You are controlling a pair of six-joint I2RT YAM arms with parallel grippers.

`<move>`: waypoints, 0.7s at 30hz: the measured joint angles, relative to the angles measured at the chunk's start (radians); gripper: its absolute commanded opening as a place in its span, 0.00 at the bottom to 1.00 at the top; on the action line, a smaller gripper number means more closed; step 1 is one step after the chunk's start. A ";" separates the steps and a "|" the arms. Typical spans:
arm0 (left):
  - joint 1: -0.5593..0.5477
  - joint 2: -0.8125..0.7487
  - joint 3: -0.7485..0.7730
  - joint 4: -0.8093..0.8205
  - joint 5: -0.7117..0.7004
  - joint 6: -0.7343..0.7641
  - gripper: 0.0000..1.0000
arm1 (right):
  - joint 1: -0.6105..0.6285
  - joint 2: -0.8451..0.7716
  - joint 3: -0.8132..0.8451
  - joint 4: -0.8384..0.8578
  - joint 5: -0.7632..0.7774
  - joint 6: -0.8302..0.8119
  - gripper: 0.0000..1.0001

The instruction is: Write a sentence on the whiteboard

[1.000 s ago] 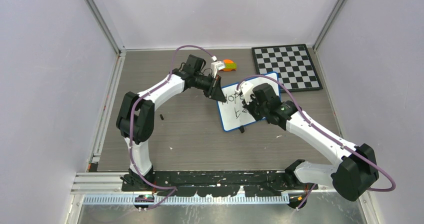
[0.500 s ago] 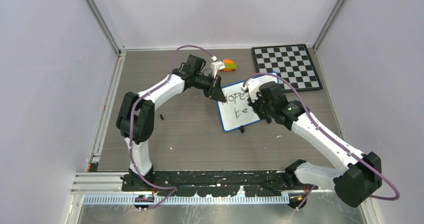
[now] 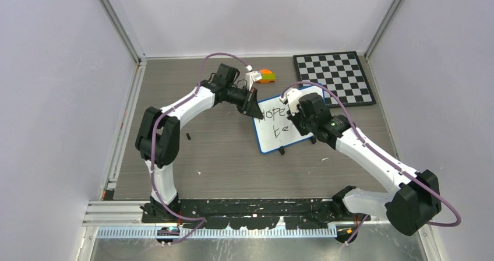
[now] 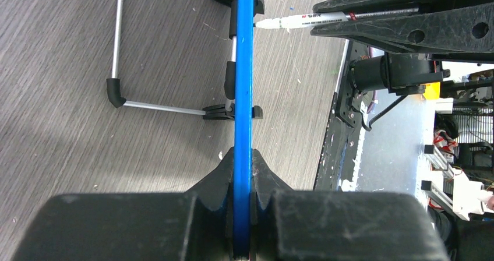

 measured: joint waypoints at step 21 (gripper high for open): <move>0.002 0.000 0.000 0.000 0.001 0.000 0.00 | -0.002 0.001 -0.007 0.002 -0.057 0.009 0.00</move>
